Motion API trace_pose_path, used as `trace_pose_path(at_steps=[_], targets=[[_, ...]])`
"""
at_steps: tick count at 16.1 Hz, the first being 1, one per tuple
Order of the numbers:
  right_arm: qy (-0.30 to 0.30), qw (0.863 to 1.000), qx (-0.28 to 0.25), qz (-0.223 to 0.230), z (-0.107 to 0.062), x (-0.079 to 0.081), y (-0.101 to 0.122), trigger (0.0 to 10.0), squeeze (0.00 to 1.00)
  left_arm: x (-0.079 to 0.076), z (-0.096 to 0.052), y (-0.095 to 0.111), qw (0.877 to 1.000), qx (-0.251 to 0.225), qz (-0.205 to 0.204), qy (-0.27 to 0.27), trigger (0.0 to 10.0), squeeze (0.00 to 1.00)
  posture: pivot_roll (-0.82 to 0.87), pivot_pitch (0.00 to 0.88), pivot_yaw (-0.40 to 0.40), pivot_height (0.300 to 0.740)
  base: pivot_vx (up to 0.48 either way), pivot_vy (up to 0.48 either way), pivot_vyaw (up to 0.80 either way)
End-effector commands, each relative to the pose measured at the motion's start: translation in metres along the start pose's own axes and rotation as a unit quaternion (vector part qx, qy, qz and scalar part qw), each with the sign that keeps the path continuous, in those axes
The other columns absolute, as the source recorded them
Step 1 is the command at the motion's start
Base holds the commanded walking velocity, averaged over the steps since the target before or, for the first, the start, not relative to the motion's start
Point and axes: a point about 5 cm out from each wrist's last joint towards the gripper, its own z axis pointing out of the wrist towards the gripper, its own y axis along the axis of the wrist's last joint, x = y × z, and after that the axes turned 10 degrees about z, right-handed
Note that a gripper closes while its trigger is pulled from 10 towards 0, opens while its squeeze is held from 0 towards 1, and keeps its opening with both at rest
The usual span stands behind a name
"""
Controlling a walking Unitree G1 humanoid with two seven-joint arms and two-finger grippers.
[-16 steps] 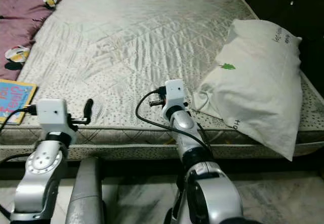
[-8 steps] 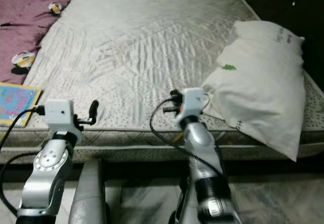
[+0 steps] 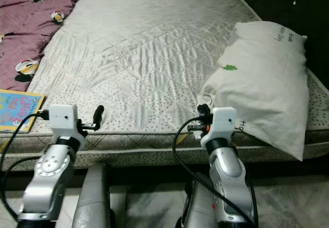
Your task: Clean up the room
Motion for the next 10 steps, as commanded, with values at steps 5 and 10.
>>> trace_pose_path(at_steps=[5, 10], targets=[[-0.023, 0.999, -0.016, 0.033, 0.0, 0.005, 0.006, 10.0, 0.0, -0.005, 0.0, -0.003, 1.0, -0.001, -0.005, -0.025, 10.0, 0.0, 0.0, 0.0, 0.035, 0.571, 0.0, 0.0, 0.0], [-0.015, 0.999, -0.021, 0.042, 0.013, 0.012, 0.011, 10.0, 0.0, -0.008, 0.005, 0.0, 1.0, -0.011, -0.01, -0.027, 10.0, 0.0, 0.02, 0.0, 0.011, 0.614, 0.0, 0.0, 0.0]])
